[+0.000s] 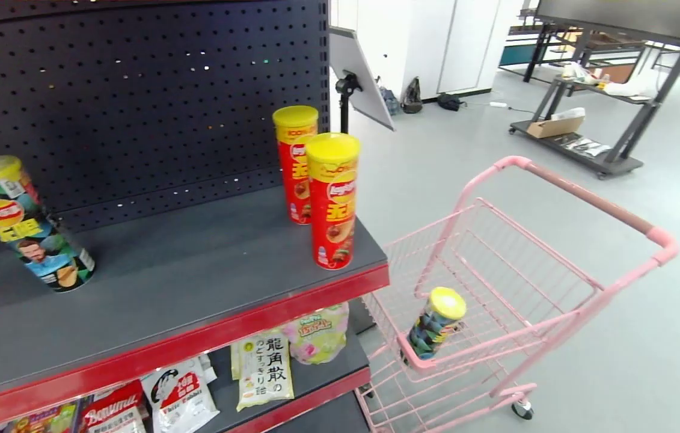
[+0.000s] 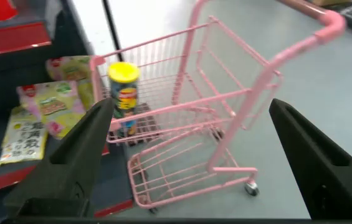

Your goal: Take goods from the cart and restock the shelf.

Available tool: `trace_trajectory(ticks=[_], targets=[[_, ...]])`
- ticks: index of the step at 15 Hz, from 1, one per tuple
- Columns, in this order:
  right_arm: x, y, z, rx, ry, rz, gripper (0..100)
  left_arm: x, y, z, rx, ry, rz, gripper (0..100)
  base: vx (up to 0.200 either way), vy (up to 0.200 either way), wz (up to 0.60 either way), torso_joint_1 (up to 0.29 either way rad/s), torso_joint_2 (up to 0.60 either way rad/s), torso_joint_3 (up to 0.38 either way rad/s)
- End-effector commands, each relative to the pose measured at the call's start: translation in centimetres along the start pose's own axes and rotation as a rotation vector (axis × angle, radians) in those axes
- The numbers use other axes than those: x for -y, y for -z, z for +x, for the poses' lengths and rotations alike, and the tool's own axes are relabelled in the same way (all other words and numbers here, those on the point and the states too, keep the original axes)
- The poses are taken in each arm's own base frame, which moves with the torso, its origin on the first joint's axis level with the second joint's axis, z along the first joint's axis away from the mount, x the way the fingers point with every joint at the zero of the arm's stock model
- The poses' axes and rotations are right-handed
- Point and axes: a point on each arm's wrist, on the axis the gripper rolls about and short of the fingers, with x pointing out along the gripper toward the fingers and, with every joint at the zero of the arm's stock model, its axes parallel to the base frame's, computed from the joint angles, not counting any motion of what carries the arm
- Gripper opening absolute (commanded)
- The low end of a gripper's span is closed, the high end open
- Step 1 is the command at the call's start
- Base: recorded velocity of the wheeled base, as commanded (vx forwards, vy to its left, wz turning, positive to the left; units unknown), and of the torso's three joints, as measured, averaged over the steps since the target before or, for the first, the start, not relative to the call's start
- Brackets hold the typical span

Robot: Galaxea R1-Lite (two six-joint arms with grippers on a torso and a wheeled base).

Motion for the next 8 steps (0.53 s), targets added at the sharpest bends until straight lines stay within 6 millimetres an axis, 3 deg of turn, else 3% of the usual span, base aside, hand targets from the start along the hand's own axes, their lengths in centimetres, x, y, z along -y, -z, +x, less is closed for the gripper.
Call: trace_trajectory(ticks=[1,8], targets=[[0.0,0.0,0.01,-0.002,0.0,0.001,100,0.0,-0.01,0.01,-0.001,0.0,0.0,100,0.0,0.0,0.0,0.0,0.0,0.0],[0.0,0.0,0.01,-0.002,0.001,0.004,100,0.0,-0.01,0.01,-0.001,0.0,-0.001,100,0.0,0.0,0.0,-0.009,0.02,0.015]])
